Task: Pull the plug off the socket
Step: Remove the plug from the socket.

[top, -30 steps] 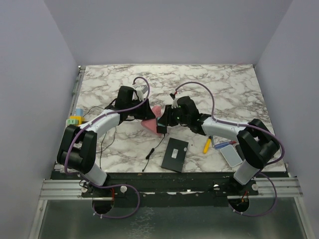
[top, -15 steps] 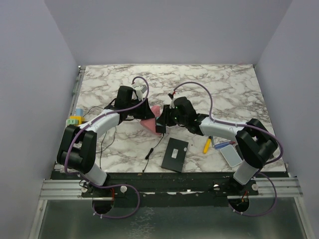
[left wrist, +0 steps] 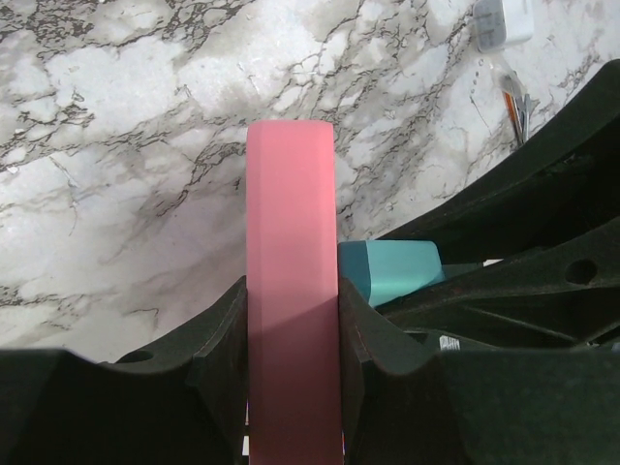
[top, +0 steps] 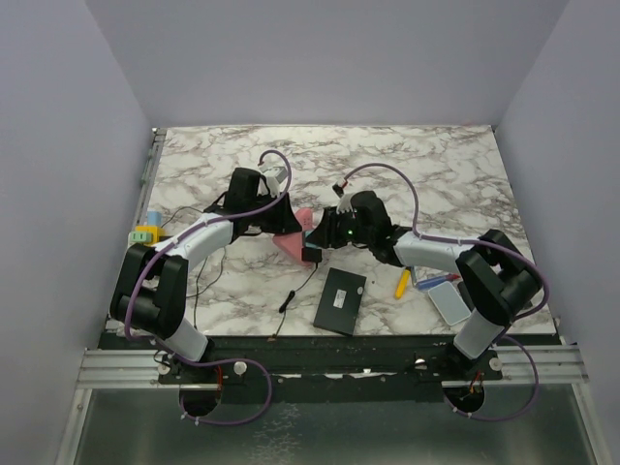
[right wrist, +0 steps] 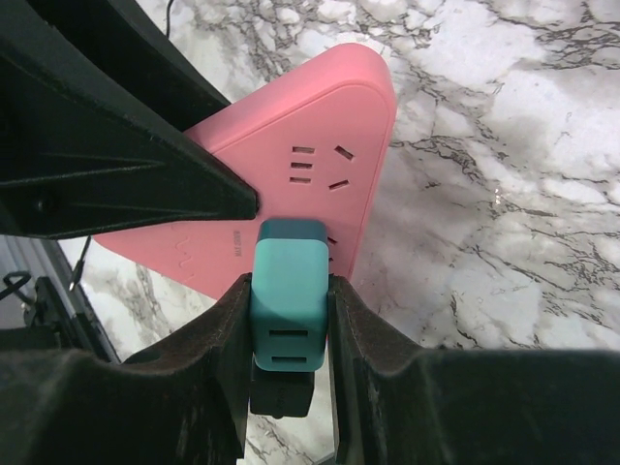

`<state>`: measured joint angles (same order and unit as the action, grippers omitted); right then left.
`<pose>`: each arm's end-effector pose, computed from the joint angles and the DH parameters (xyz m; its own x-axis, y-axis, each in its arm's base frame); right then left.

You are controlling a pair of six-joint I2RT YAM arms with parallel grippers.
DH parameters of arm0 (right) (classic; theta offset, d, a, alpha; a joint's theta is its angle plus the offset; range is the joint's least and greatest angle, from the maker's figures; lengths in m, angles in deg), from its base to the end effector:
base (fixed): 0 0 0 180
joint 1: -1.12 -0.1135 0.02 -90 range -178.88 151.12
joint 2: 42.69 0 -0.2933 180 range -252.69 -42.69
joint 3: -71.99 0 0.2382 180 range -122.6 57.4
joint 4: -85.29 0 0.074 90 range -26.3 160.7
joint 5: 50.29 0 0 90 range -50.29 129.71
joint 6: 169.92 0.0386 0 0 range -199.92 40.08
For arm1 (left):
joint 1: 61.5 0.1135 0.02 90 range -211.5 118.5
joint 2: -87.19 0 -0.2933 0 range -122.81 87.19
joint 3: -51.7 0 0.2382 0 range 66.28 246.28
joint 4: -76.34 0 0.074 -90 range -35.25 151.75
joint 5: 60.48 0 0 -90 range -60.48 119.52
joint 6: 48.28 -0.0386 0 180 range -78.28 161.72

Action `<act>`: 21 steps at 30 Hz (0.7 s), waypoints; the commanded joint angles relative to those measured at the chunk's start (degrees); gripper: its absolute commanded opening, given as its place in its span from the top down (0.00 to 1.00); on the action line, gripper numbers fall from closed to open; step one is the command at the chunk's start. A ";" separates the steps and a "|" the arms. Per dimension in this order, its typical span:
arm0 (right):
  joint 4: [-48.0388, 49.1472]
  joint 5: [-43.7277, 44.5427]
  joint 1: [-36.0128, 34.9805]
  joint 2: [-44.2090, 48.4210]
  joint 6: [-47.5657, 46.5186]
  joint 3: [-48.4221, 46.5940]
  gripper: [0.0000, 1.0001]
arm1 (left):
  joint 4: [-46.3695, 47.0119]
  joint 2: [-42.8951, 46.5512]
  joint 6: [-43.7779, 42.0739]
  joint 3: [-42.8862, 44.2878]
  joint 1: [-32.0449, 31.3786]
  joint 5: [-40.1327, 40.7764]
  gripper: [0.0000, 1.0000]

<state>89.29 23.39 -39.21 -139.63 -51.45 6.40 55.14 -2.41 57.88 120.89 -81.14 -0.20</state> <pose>0.2655 0.2396 0.2297 -0.6947 0.0104 -0.7193 -0.5463 0.6429 0.5369 0.2965 -0.1261 0.2523 -0.7791 0.0214 -0.6265 0.4416 0.7281 -0.5243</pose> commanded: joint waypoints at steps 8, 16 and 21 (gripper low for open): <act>9.46 -20.35 2.79 2.23 -0.70 3.72 1.00 | 0.90 0.06 -2.10 0.15 -0.31 2.78 1.00; 10.26 -25.25 5.63 1.65 -1.08 4.44 1.00 | 0.90 -0.52 -2.09 0.15 -0.31 2.66 1.00; 9.84 -25.76 5.88 0.85 -1.89 4.50 1.00 | 0.90 -0.87 -2.10 0.23 -0.33 2.60 1.00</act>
<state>95.12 8.18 -32.88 -139.63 -51.69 10.66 54.46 -2.39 58.28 120.89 -82.51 -1.57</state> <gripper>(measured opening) 0.338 0.359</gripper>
